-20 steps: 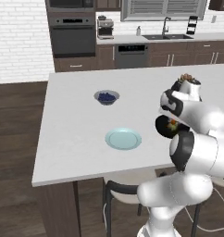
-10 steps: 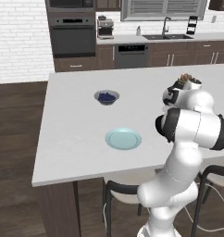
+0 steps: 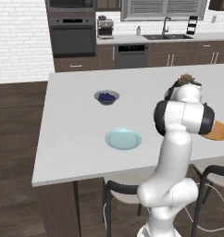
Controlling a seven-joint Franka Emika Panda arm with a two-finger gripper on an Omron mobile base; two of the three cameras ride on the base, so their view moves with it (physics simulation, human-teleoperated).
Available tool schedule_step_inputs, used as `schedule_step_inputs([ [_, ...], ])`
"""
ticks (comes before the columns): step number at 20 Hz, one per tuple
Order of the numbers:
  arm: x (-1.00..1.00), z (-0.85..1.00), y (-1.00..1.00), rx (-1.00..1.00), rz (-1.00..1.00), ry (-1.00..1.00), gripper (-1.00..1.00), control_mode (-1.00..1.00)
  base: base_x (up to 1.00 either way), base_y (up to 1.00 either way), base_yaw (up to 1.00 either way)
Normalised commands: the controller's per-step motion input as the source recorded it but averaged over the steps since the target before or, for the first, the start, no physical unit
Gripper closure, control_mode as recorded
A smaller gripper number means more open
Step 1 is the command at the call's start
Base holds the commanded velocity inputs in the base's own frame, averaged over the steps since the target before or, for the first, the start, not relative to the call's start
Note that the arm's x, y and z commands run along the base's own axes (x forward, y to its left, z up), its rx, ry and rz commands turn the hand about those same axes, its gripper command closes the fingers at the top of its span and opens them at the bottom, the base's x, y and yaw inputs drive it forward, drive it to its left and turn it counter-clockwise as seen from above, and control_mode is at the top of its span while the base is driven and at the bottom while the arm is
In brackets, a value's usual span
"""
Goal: Pick the chicken drumstick and lime from their plates and place them in the bowl. Then put the bowl in the fridge.
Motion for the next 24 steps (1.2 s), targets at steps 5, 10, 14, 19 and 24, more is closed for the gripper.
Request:
schedule_step_inputs([
  [5, 0.00, -0.38, 0.06, -0.06, 0.01, 0.00, 1.00, -1.00, 0.00, 0.00, 0.00],
  [10, 0.02, -0.35, 0.04, -0.03, 0.03, 0.00, 1.00, -1.00, 0.00, 0.00, 0.00],
  [14, 0.01, -0.29, 0.05, 0.00, 0.02, 0.00, 1.00, -1.00, 0.00, 0.00, 0.00],
  [19, 0.00, -0.12, 0.17, -0.01, 0.01, 0.00, -1.00, -1.00, 0.00, 0.00, 0.00],
  [24, 0.00, 0.00, 0.15, 0.00, 0.00, -0.02, -1.00, -1.00, 0.00, 0.00, 0.00],
])
